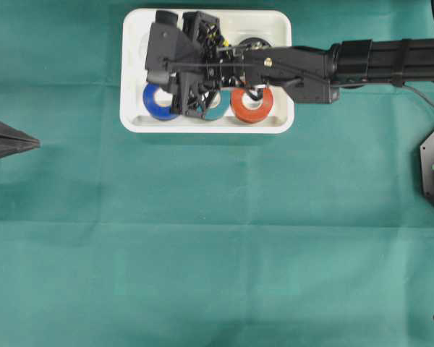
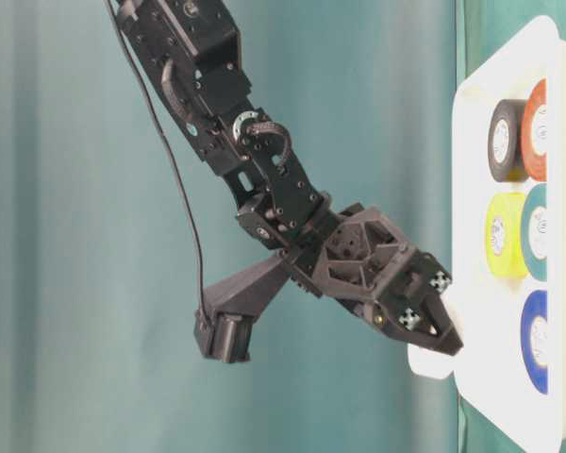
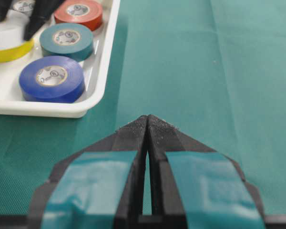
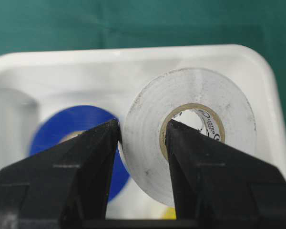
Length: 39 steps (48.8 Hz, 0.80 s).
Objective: Put the tape into the white case with the right arm.
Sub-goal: 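Lift the white roll and lower it into the tray's upper left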
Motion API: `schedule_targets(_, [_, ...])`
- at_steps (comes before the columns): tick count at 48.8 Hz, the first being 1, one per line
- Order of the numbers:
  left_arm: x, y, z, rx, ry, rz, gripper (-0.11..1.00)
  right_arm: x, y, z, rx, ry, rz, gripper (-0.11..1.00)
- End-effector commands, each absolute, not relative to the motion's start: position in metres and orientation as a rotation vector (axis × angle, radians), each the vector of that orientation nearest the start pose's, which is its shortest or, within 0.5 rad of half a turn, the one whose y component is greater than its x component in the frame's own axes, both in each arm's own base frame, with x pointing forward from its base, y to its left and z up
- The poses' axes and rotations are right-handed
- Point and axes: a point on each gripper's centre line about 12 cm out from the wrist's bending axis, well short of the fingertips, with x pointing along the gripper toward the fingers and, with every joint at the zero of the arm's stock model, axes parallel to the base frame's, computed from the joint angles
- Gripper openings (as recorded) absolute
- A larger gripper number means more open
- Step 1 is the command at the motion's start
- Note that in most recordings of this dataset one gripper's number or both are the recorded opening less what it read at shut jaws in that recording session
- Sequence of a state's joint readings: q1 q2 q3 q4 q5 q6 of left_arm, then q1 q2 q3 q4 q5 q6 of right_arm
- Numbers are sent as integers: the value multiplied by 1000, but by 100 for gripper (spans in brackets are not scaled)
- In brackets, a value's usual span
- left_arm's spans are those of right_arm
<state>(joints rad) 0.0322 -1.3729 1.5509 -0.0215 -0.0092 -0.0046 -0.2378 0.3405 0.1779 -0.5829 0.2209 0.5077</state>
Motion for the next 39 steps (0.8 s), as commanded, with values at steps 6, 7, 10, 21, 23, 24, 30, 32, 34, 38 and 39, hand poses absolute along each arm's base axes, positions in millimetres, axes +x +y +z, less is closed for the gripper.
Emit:
schedule_targets(6, [131, 4, 176, -30, 156, 36, 0, 491, -133, 188, -21, 652, -315, 3])
schedule_targets(7, [131, 4, 177, -29, 154, 36, 0, 491, -134, 187, -21, 652, -315, 3])
schedule_targets(10, [131, 4, 177, -30, 154, 36, 0, 491, -135, 187, -18, 648, -316, 3])
schedule_targets(21, [131, 4, 177, -29, 154, 36, 0, 491, -134, 186, -11, 653, -319, 3])
schedule_targets(23, [131, 4, 176, -30, 156, 36, 0, 491, -135, 186, -11, 651, -320, 3])
schedule_targets(24, [131, 4, 176, -30, 156, 36, 0, 491, -135, 186, -11, 655, -322, 3])
schedule_targets(30, [131, 4, 177, -29, 154, 36, 0, 491, -135, 185, -13, 658, -321, 3])
schedule_targets(32, [131, 4, 176, -32, 156, 36, 0, 491, -135, 185, -11, 657, -321, 3])
schedule_targets(34, [131, 4, 176, -30, 156, 36, 0, 491, -135, 186, -11, 655, -320, 3])
schedule_targets(38, [131, 4, 176, -30, 156, 36, 0, 491, -135, 186, -11, 655, -320, 3])
schedule_targets(39, [131, 4, 176, -30, 156, 36, 0, 491, -135, 185, -11, 658, -321, 3])
